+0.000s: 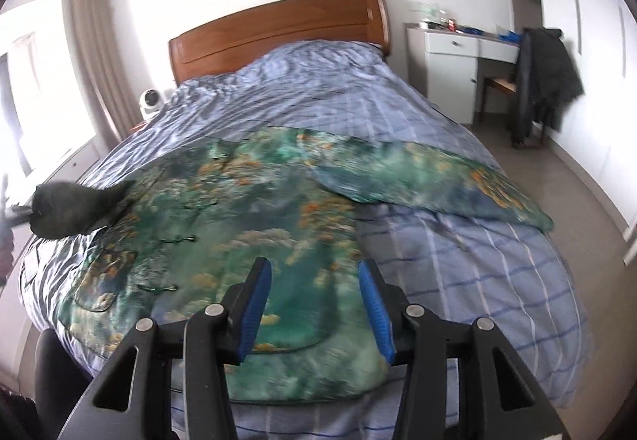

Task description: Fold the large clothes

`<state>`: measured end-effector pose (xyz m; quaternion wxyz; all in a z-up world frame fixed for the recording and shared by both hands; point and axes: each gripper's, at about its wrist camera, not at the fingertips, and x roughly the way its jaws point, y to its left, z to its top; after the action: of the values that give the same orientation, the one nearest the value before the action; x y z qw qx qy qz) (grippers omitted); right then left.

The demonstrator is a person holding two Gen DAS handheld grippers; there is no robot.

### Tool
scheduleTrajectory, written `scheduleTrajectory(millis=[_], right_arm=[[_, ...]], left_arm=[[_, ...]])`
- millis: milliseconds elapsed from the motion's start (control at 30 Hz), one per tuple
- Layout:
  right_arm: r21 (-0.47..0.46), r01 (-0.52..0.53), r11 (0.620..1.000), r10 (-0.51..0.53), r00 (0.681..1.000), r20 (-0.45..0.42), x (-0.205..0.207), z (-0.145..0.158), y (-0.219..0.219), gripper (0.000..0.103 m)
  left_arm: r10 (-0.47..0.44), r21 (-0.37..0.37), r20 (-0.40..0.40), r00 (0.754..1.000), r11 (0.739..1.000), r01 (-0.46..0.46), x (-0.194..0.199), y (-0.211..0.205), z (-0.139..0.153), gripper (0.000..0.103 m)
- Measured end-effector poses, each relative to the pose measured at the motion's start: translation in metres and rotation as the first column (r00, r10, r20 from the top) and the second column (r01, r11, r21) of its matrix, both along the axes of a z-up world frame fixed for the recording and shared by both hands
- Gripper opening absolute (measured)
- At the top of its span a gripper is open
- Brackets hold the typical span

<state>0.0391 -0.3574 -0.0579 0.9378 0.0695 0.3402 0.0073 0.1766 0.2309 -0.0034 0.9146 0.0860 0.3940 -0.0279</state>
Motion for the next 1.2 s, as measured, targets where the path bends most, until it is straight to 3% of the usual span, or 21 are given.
scheduleTrajectory(millis=[67,133,233,367,500,633,767,867,933,1033,1067,1100,1133,1200], right_arm=[[0.0,-0.025,1.0,0.025,1.0,0.002,0.002,0.0,0.009,0.047],[-0.002,-0.038,0.999,0.038,0.999,0.002,0.005,-0.001,0.016,0.047],[-0.002,-0.043,0.999,0.043,0.999,-0.006,0.008,-0.002,0.019,0.047],[-0.009,-0.007,1.0,0.007,1.0,-0.026,0.008,-0.007,0.006,0.047],[0.003,0.054,0.999,-0.053,0.996,-0.077,0.007,-0.017,-0.021,0.06],[0.044,0.082,0.996,-0.072,0.98,-0.186,0.018,-0.044,-0.049,0.062],[0.139,0.092,0.986,-0.046,0.95,-0.309,0.033,-0.086,-0.075,0.062],[0.204,0.081,0.976,0.001,0.928,-0.373,0.041,-0.114,-0.083,0.062],[0.246,0.053,0.968,0.052,0.914,-0.402,0.045,-0.128,-0.083,0.062],[0.311,0.003,0.95,0.13,0.906,-0.403,0.05,-0.139,-0.078,0.062],[0.324,-0.011,0.946,0.148,0.904,-0.402,0.051,-0.141,-0.076,0.062],[0.32,-0.021,0.947,0.156,0.902,-0.403,0.052,-0.141,-0.074,0.062],[0.313,-0.032,0.949,0.163,0.9,-0.404,0.054,-0.142,-0.073,0.05],[0.321,-0.054,0.945,0.188,0.895,-0.403,0.054,-0.141,-0.07,0.021]], left_arm=[[0.095,-0.016,-0.007,0.995,0.995,-0.095,0.002,0.032,-0.003,0.016],[0.199,-0.032,-0.024,0.98,0.979,-0.2,0.001,0.066,-0.012,0.025],[0.323,-0.024,-0.05,0.945,0.945,-0.325,-0.004,0.097,-0.031,0.03],[0.383,-0.063,-0.073,0.921,0.92,-0.388,-0.021,0.109,-0.052,0.047],[0.31,-0.142,-0.133,0.941,0.934,-0.328,-0.038,0.08,-0.072,0.058],[0.126,-0.246,-0.2,0.972,0.954,-0.174,-0.048,0.021,-0.096,0.083],[-0.022,-0.262,-0.272,0.962,0.964,-0.053,-0.049,-0.041,-0.132,0.086],[-0.042,-0.231,-0.318,0.947,0.972,-0.034,-0.043,-0.069,-0.156,0.087],[-0.041,-0.251,-0.323,0.945,0.967,-0.044,-0.039,-0.075,-0.162,0.096],[-0.061,-0.279,-0.33,0.942,0.96,-0.036,-0.034,-0.081,-0.163,0.093],[-0.077,-0.291,-0.335,0.939,0.957,-0.025,-0.033,-0.084,-0.163,0.084],[-0.099,-0.305,-0.342,0.934,0.952,-0.011,-0.031,-0.088,-0.164,0.058],[-0.116,-0.311,-0.348,0.931,0.95,0.002,-0.03,-0.092,-0.163,0.042],[-0.125,-0.297,-0.334,0.934,0.955,0.021,-0.035,-0.098,-0.161,0.028]])
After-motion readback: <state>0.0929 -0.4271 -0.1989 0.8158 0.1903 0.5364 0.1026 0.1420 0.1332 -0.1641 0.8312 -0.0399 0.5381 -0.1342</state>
